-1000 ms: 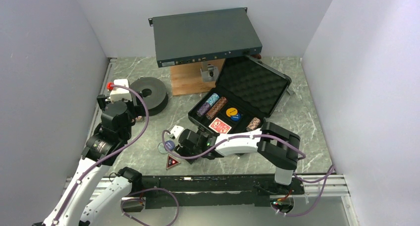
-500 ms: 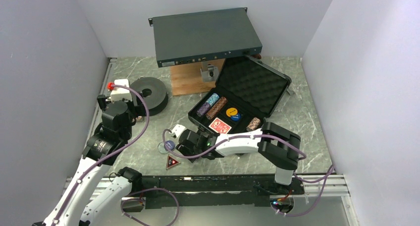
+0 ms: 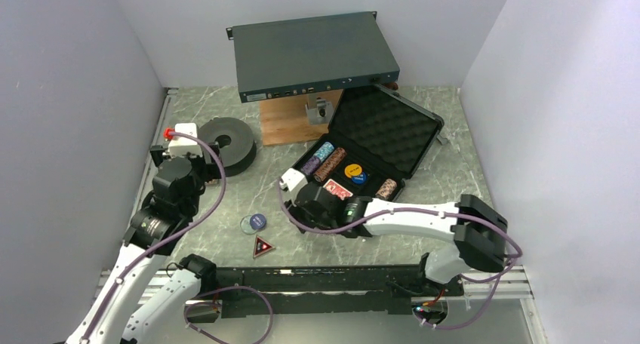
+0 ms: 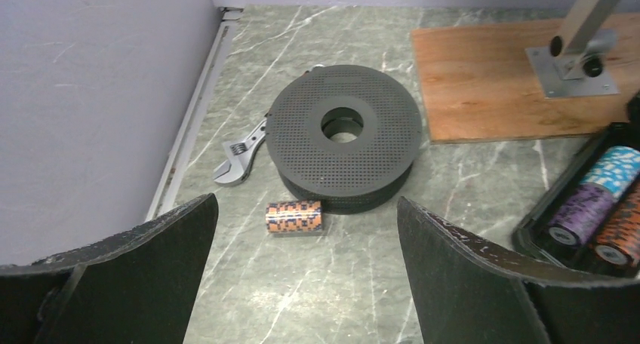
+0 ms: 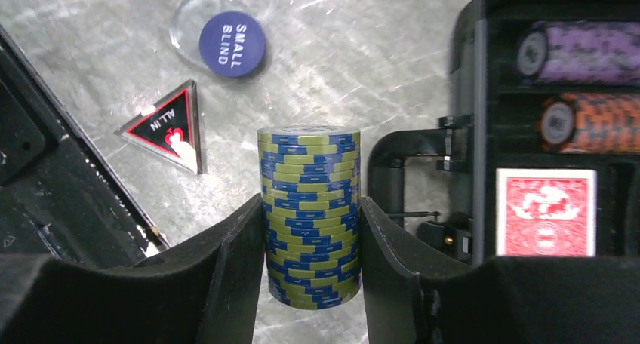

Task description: Pack up texas hold em set

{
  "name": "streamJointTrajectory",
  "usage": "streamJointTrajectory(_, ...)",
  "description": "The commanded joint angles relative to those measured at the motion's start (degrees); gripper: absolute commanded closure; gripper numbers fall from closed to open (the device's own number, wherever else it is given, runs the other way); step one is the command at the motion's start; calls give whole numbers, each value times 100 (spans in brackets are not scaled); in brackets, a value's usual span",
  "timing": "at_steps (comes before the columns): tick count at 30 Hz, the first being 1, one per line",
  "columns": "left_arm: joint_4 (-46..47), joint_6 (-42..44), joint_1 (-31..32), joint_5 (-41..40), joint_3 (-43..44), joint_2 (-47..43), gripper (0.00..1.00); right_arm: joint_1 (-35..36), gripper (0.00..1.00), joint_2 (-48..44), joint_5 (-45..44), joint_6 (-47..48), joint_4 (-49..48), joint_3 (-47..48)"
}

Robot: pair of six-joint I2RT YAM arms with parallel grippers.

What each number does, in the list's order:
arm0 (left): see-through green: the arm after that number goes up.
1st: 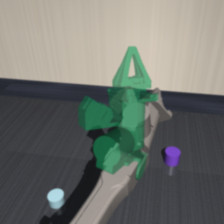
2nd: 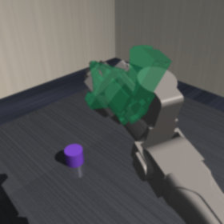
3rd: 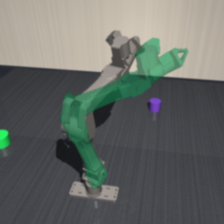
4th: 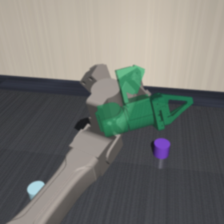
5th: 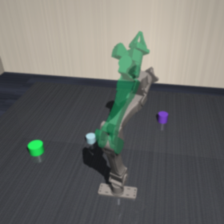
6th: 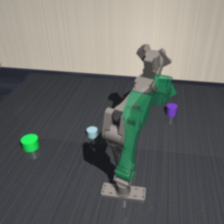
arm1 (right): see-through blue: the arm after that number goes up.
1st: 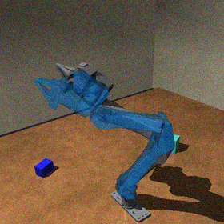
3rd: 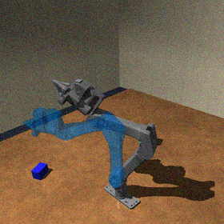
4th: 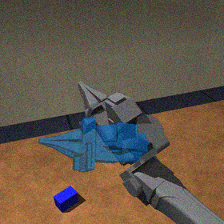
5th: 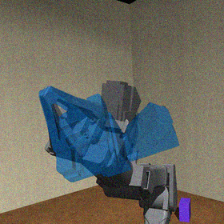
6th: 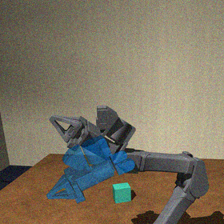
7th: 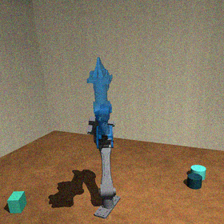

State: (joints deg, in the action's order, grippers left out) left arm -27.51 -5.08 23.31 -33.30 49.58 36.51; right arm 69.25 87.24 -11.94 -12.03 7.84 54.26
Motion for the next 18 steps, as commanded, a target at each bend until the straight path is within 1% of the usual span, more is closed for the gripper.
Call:
streamJointTrajectory(1, 367, 62, -28, 736, -104, -383, 5, -238, 100, -819, -3, -1, -740, -205)
streamJointTrajectory(3, 550, 138, -28, 1266, -181, -524, 4, -365, 100, -1126, 124, 8, -757, -294)
streamJointTrajectory(5, 643, 173, -28, 1961, -201, -589, 5, -536, 100, -1386, 366, 4, -941, -406)
streamJointTrajectory(9, 908, 76, -28, 3606, -204, -526, 5, -974, 100, -1868, 971, -88, -1338, -737)
streamJointTrajectory(12, 1107, -277, -28, 4616, -168, -373, 7, -1141, 100, -2111, 1303, -88, -1563, -874)
streamJointTrajectory(15, 1660, -866, -28, 5247, -429, -351, 7, -1184, 100, -2279, 1560, -25, -1675, -932)
streamJointTrajectory(18, 2246, -1512, -28, 5888, -607, -166, 10, -1233, 100, -2519, 1869, -110, -2003, -1133)
